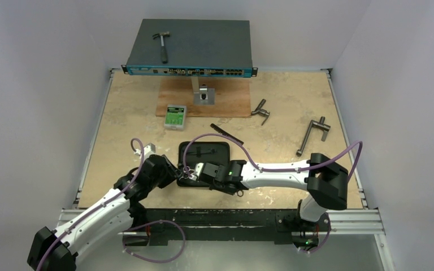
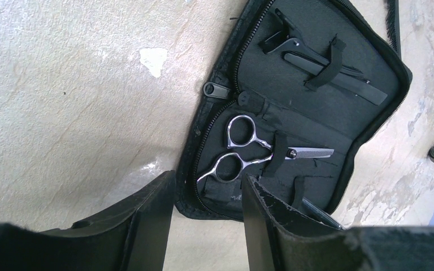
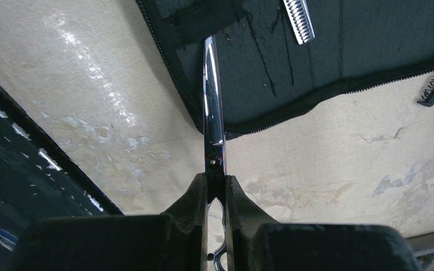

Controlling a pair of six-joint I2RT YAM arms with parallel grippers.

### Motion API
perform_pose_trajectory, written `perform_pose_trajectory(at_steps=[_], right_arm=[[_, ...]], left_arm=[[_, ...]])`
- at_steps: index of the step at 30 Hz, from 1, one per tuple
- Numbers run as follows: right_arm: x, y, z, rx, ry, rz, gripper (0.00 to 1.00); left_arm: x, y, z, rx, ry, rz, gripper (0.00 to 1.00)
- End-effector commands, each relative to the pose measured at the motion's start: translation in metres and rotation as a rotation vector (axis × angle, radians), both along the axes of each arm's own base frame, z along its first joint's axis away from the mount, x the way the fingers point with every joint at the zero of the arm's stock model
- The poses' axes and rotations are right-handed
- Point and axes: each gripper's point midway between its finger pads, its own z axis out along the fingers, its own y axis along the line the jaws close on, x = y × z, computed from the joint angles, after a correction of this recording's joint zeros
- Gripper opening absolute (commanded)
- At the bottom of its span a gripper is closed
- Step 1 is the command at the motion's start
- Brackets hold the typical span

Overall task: Sort the hair-cutting tools
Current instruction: Place the scissors in the hairdressing tool bag.

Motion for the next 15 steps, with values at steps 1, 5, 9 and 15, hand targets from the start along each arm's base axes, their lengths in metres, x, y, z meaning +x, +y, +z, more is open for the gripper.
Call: perform_pose_trajectory(at_steps=[1, 5, 9, 15], right_arm=[[-0.001, 0.029, 0.01, 0.103, 0.001, 0.04, 0.0], [-0.004, 0.041, 0.013, 0.16, 0.003, 0.06, 0.0], [-0.005, 0.047, 0.015, 0.207, -0.002, 0.084, 0.0], [-0.007, 0.048, 0.001, 0.218, 0.008, 0.099, 0.0]], left_arm=[[0.006, -0.004, 0.0, -0.01, -0.022, -0.008, 0.45], [0.008, -0.005, -0.003, 0.004, -0.019, -0.019, 0.45], [0.01, -0.006, -0.006, 0.016, -0.02, -0.031, 0.45], [0.012, -0.012, -0.011, 0.022, 0.004, -0.053, 0.44]])
